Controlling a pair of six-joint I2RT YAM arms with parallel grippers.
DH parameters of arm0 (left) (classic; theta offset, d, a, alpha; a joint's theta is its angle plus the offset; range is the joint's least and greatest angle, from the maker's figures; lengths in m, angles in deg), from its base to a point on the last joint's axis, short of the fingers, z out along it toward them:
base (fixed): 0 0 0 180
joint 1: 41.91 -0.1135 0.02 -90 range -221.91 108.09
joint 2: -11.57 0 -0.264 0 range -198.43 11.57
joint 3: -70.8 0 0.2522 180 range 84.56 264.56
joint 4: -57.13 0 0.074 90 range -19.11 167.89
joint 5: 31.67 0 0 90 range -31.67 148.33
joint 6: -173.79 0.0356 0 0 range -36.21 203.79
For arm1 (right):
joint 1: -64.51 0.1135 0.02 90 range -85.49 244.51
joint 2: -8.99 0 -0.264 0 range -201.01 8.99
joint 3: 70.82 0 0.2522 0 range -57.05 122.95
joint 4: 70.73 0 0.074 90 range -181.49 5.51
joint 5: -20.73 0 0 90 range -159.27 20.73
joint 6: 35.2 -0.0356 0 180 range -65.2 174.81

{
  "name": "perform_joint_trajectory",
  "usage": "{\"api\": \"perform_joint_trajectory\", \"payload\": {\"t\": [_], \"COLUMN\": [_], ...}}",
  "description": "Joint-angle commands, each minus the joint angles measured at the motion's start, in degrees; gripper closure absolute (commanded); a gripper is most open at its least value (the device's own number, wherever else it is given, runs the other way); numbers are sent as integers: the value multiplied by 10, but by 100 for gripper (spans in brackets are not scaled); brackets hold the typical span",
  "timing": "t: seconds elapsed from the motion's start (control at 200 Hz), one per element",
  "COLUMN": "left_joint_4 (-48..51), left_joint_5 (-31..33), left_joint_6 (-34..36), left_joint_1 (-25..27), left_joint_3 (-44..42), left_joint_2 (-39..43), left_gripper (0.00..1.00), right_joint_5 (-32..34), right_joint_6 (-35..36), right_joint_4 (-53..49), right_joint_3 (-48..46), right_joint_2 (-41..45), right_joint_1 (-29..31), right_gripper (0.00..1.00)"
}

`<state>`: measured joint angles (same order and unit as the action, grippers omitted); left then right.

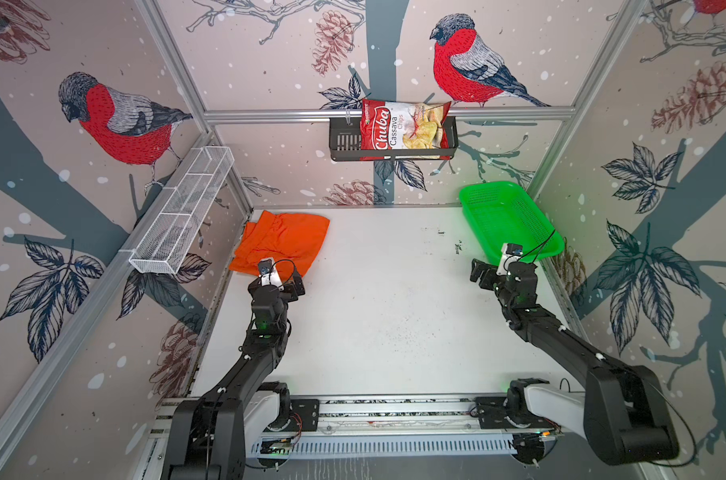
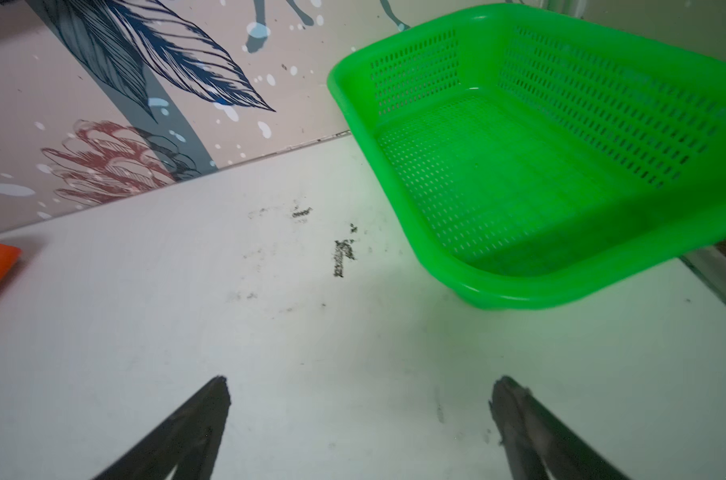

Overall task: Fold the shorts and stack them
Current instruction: 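Open and raise the left gripper while the right gripper moves toward the basket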

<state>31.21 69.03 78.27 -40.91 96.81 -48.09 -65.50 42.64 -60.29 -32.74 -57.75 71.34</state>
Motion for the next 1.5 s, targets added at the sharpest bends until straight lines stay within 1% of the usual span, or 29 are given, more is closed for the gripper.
{"api": "perform_joint_trajectory", "payload": {"t": [0.0,0.115,0.23,0.275,0.325,0.39,0.445,0.475,0.495,0.54,0.595,0.63,0.67,0.69,0.72,0.77,0.861,0.901,0.941,0.976,1.041,1.111,1.161,1.211,1.261,1.496], "left_joint_4": [-168,-306,-303,-328,-383,-471,-549,-614,-636,-555,-442,-386,-354,-353,-362,-407,-357,-367,-400,-404,-394,-377,-385,-377,-385,-381], "left_joint_5": [-6,-28,-9,-9,-2,0,-3,-7,-8,2,38,73,94,95,80,67,74,69,62,52,49,49,52,50,51,50], "left_joint_6": [11,13,32,41,45,46,49,58,59,52,36,10,-3,-2,13,33,19,28,35,38,39,36,39,36,39,38], "left_joint_1": [1,4,10,10,10,10,11,11,12,11,11,11,10,10,10,13,13,13,13,13,13,13,14,14,14,14], "left_joint_3": [-39,-77,-64,-71,-88,-106,-113,-113,-112,-97,-65,-45,-22,-16,-12,-12,-2,-4,-10,-15,-10,-5,-4,-4,-4,-3], "left_joint_2": [-41,-109,-124,-132,-156,-212,-283,-325,-335,-296,-262,-253,-259,-266,-279,-303,-284,-289,-299,-297,-298,-293,-298,-295,-298,-296], "left_gripper": [2,1,1,1,1,1,1,1,1,1,1,1,1,1,1,1,1,1,1,1,1,1,1,1,1,1], "right_joint_5": [25,25,24,25,23,23,22,22,23,28,31,31,30,29,26,22,16,17,21,28,43,47,45,47,47,46], "right_joint_6": [51,63,62,62,68,73,76,78,80,84,90,98,103,105,107,103,92,91,93,91,81,80,79,79,79,79], "right_joint_4": [128,188,244,228,246,275,300,308,306,308,321,335,356,369,398,442,482,498,515,505,431,457,435,450,437,440], "right_joint_3": [-38,-77,-101,-91,-92,-95,-99,-99,-97,-93,-96,-101,-109,-115,-125,-140,-148,-148,-144,-133,-104,-111,-106,-109,-107,-108], "right_joint_2": [-8,-23,-48,-48,-66,-74,-81,-85,-88,-93,-96,-96,-97,-97,-103,-117,-155,-174,-191,-198,-190,-197,-191,-194,-191,-192], "right_joint_1": [-8,-11,-18,-20,-22,-22,-23,-24,-24,-26,-28,-30,-33,-35,-38,-46,-57,-57,-56,-56,-57,-58,-57,-58,-58,-58], "right_gripper": [1,1,1,1,1,1,1,1,1,1,1,1,1,1,1,1,1,1,1,0,1,1,1,1,1,1]}}
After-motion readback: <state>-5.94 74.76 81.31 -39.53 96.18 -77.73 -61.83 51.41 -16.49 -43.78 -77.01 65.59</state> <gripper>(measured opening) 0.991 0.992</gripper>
